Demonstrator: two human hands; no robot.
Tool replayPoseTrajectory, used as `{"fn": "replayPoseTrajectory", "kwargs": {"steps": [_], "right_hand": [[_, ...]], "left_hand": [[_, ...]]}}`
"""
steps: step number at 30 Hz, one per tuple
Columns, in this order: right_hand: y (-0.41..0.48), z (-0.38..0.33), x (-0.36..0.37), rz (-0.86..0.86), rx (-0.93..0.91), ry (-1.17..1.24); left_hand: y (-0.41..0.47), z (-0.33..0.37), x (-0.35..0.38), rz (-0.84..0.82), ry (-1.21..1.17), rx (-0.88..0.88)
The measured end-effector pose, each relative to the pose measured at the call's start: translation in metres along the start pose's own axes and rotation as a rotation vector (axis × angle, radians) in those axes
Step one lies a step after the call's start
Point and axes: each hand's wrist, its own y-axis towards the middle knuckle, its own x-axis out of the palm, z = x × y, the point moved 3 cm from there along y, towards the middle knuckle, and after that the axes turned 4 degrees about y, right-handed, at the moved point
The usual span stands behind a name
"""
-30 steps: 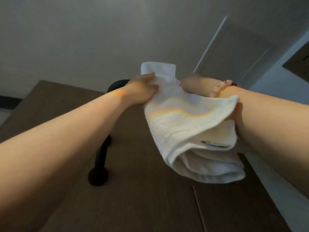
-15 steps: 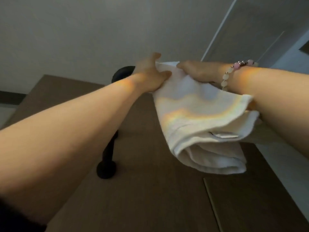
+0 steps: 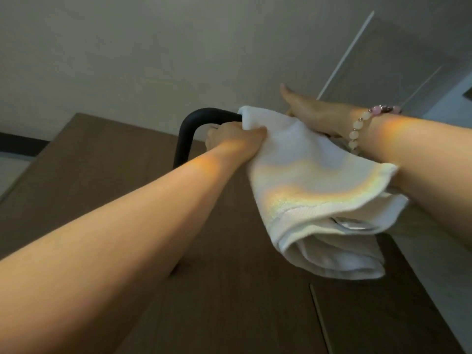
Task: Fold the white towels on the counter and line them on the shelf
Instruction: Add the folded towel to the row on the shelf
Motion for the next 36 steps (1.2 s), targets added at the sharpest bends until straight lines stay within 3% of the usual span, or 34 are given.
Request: {"fn": "replayPoseTrajectory", "kwargs": {"steps": [5,13,19,23,28,36], "right_hand": [[0.002,0.007,0.001,-0.003,0.098,-0.036],[0.007,0.003,0.006,-0.02,0.173,-0.054],[0.006,-0.001,0.003,0.004,0.183,0.003],[0.001,0.0,-0.003,-0.016,0.111,-0.122],[0.005,0.001,0.002,0.034,0.23,-0.018],[-0.004,-0.001,0.006,0.05,0.187,-0.043]], "left_hand": [[-0.004,-0.006,-0.001,-0.164,-0.141,0.093],[-0.003,-0.001,-0.001,-0.346,-0.246,0.057],[0.004,-0.007,0.002,-0.221,-0.15,0.072],[0.005,-0.009,0.002,-0.149,-0.114,0.101],[0.021,-0.02,0.009,-0.22,-0.218,0.138],[0.015,-0.014,0.018,-0.354,-0.361,0.217]]}}
